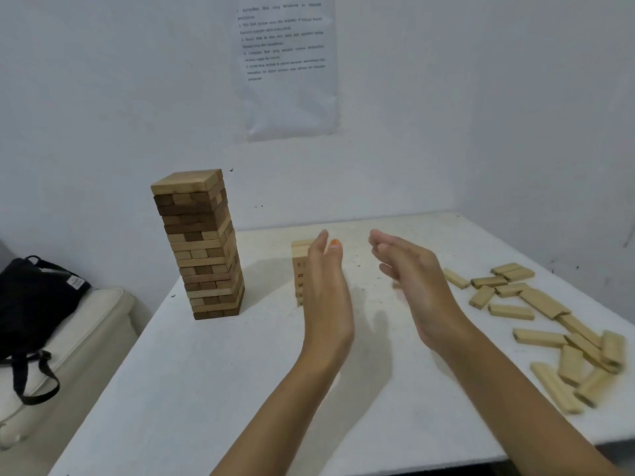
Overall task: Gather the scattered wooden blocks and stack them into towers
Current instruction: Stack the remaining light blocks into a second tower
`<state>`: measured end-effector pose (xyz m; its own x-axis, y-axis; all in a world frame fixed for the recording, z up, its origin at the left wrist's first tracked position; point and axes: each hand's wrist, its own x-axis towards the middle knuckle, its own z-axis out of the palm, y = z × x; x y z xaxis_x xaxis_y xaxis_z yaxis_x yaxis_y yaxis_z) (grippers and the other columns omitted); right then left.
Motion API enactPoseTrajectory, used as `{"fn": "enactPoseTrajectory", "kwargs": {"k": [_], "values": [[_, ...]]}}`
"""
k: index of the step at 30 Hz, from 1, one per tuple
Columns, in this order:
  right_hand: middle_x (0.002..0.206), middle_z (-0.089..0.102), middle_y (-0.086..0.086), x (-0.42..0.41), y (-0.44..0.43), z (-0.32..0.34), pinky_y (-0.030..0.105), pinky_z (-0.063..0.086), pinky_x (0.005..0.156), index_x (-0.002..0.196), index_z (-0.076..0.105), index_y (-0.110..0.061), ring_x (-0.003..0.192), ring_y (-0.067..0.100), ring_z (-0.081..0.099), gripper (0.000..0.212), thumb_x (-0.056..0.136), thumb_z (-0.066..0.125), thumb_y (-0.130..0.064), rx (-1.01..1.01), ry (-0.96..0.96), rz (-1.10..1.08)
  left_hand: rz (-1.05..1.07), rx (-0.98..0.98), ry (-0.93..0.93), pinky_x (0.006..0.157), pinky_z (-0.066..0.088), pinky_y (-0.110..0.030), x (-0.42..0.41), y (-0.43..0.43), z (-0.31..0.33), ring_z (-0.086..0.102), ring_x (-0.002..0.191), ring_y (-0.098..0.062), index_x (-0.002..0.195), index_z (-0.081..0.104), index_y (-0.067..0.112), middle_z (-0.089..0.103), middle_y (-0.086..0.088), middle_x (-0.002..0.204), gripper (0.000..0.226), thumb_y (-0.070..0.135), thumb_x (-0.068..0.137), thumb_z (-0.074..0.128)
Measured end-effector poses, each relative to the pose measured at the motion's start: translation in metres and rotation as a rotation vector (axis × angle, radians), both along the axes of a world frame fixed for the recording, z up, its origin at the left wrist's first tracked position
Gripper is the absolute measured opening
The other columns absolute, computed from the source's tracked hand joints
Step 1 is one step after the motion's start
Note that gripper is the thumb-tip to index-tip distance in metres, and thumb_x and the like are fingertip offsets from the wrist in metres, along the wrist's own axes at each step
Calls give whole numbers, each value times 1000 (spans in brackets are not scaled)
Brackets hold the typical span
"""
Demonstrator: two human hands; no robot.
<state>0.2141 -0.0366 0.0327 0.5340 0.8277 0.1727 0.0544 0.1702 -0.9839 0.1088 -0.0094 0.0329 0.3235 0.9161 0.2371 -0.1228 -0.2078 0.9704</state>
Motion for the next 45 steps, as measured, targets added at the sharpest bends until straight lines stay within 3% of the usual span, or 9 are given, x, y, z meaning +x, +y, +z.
{"fn": "enactPoseTrajectory", "kwargs": {"k": [9,14,17,19,25,31,35,41,45], "values": [[94,72,-12,53,-103,-25,16,49,79,92,74,-25,91,8,66,32,87,58,1,-103,-309,-285,-262,221,320,77,41,-9,49,-46,-29,51,105,0,118,56,26,53,10,118,32,15,88,59],[85,68,-13,73,-145,-48,4,42,57,86,72,-27,71,6,57,20,85,67,-7,-296,-474,-473,-377,407,616,89,41,-22,69,-56,-44,48,109,-12,114,57,24,47,5,110,30,22,85,64],[85,65,-13,72,-157,-61,12,45,71,89,68,-32,71,2,54,16,82,72,-18,-368,-650,-510,-405,439,747,93,42,-28,78,-58,-49,46,113,-17,122,51,23,43,2,112,42,28,83,66],[86,62,-14,71,-158,-69,32,46,85,96,68,-31,80,5,54,17,81,73,-25,-380,-764,-538,-416,453,819,92,43,-29,83,-57,-51,48,111,-19,125,49,22,43,0,112,48,31,82,69],[93,62,-12,74,-152,-76,26,21,80,112,64,-30,100,12,46,23,89,63,-31,-452,-935,-535,-448,436,758,79,51,-34,91,-50,-48,58,82,-17,113,58,16,60,-1,87,26,20,87,64],[84,63,-12,84,-142,-74,11,37,78,103,69,-26,81,-2,47,21,83,70,-18,-220,-623,-530,-395,465,609,64,47,-24,100,-40,-43,57,67,-13,107,62,15,65,-6,82,17,19,91,59],[98,53,-2,99,-136,-55,12,45,65,109,63,-27,74,1,50,27,88,60,-9,-105,-473,-515,-450,372,485,70,53,-36,113,-34,-34,56,66,-14,103,65,14,65,-13,80,13,17,95,55],[88,40,-3,144,-124,-41,10,37,49,105,61,-24,55,2,48,26,98,39,-11,-302,-523,-332,-489,208,366,77,55,-38,137,-24,-25,61,72,-16,97,66,23,63,2,81,14,13,94,57],[103,46,0,172,-107,-47,21,41,79,107,57,-25,89,15,51,18,93,51,-15,-534,-799,-357,-452,144,339,72,58,-33,148,-18,-25,63,72,-17,97,69,17,61,0,82,12,10,92,61]]}}
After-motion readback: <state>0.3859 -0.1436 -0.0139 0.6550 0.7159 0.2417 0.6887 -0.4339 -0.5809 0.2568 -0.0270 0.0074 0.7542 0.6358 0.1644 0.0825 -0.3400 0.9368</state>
